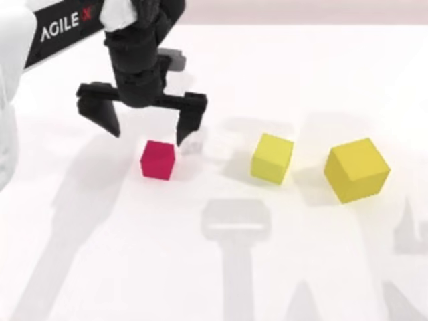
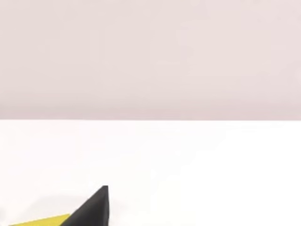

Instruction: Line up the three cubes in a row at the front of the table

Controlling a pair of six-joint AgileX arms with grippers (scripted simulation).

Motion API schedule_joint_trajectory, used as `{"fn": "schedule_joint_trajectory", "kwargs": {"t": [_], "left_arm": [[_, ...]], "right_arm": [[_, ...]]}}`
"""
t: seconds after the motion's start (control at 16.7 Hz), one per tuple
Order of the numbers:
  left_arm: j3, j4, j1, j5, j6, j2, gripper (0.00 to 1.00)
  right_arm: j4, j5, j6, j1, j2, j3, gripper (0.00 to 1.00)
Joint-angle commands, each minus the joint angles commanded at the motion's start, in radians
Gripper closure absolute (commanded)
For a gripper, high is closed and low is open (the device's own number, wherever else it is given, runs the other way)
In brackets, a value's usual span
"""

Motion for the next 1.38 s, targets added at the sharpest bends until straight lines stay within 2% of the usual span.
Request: {"fn": "schedule_joint_trajectory", "kwargs": {"t": [0.36,0.66,1.38], "left_arm": [[-0.165,0.240,-0.001,0.001,0.000,0.063,0.00],[-0.185,0.263,-0.002,0.001,-0.001,0.073,0.00],[-0.185,0.263,-0.002,0.001,-0.001,0.073,0.90]], "right_arm": [[0.000,0.000,0.000,0.000,0.000,0.000,0.00],[0.000,0.000,0.000,0.000,0.000,0.000,0.00],[0.000,0.000,0.000,0.000,0.000,0.000,0.00]]}}
